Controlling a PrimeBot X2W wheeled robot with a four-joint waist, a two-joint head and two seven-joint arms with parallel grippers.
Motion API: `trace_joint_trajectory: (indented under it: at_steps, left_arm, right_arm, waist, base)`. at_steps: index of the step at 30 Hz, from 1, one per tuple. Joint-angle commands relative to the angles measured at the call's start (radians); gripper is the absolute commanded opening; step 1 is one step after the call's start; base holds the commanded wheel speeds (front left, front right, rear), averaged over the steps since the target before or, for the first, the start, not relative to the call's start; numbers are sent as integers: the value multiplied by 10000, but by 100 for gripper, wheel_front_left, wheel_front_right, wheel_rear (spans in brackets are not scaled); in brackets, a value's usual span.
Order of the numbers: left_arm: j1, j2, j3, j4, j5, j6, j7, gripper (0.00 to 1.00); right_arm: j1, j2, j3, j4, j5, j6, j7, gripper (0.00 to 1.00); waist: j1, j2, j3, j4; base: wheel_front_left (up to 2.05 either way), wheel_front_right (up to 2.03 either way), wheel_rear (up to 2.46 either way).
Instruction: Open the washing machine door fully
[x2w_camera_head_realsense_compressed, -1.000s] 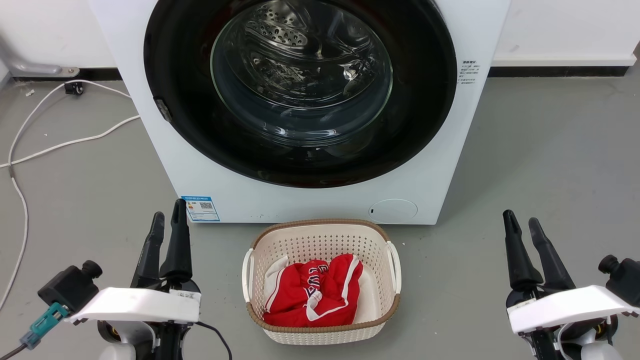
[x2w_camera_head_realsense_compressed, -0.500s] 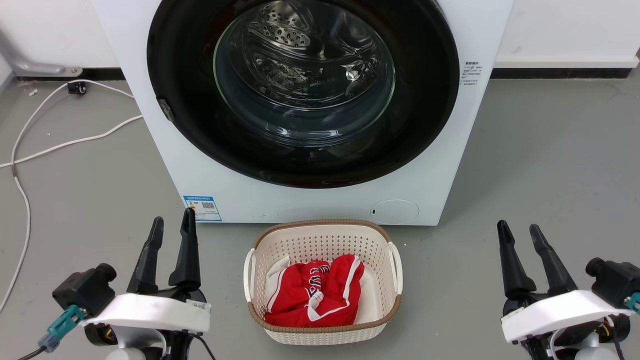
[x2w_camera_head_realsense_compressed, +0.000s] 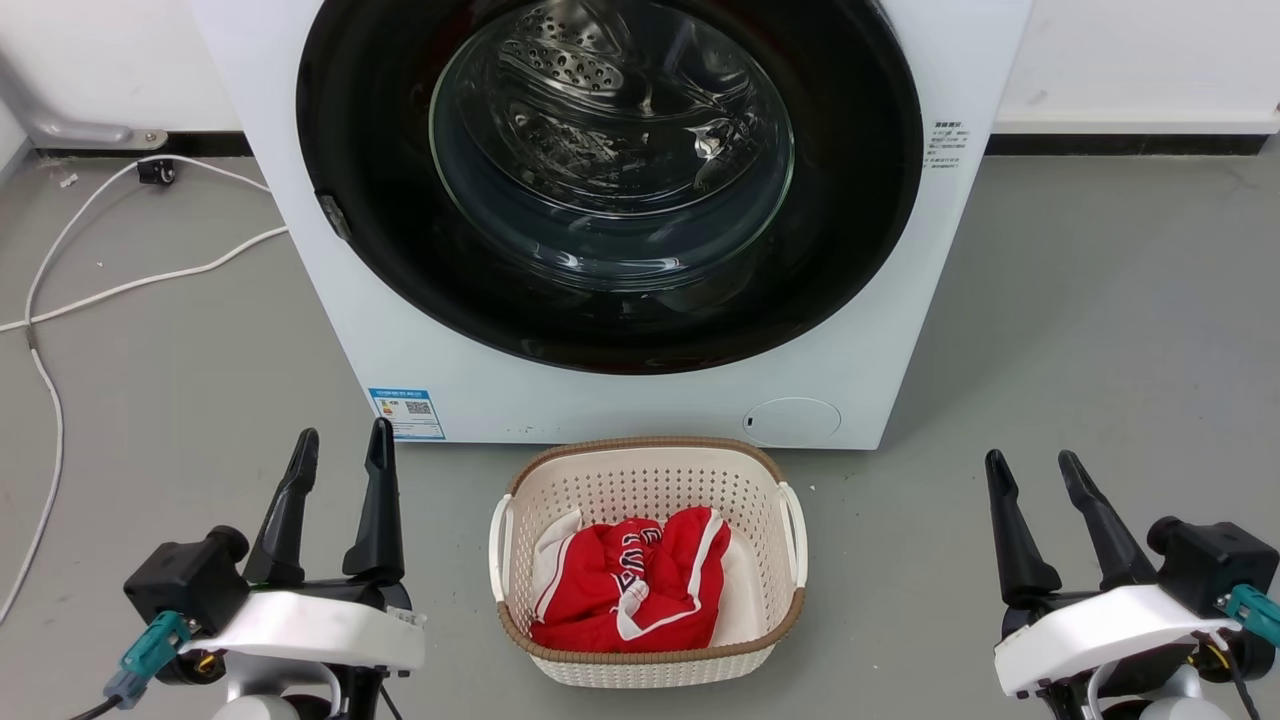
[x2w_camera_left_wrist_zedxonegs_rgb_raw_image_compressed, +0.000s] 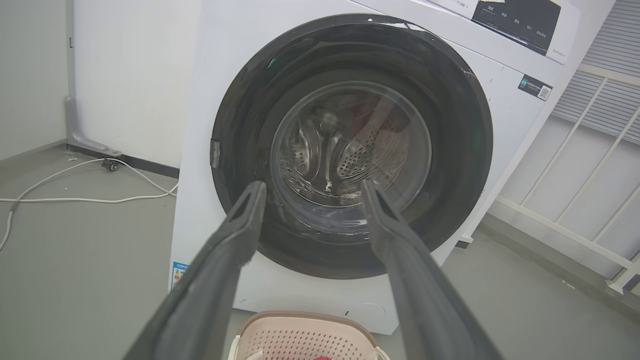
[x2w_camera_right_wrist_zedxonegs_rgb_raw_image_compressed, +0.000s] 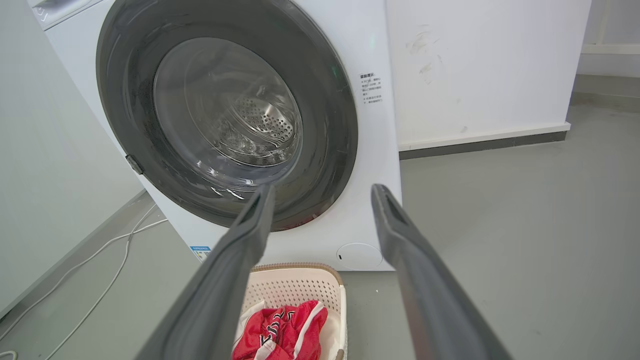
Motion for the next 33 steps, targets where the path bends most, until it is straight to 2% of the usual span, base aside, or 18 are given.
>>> trace_joint_trajectory:
  at_steps: [1,19,33]
  left_arm:
    - [16,66,-24,-79,312,-16,-111,100]
    - [74,100,-140,139,2064,-20,-542,100]
    - [145,125,-275,304,2693,-23,-787,100]
  right_arm:
    - [6,-10,9,-138,-277,0,-59,100]
    - [139,-4,67,-221,-2004,-1,-159,100]
    - [185,-2,43,-151,-2696,-1,-335,100]
  waist:
    - [0,-1,8,5]
    - [0,-1,-23,65]
    - [0,-1,-36,106]
  base:
    - [0,0,0]
    - [0,0,0]
    - [0,0,0]
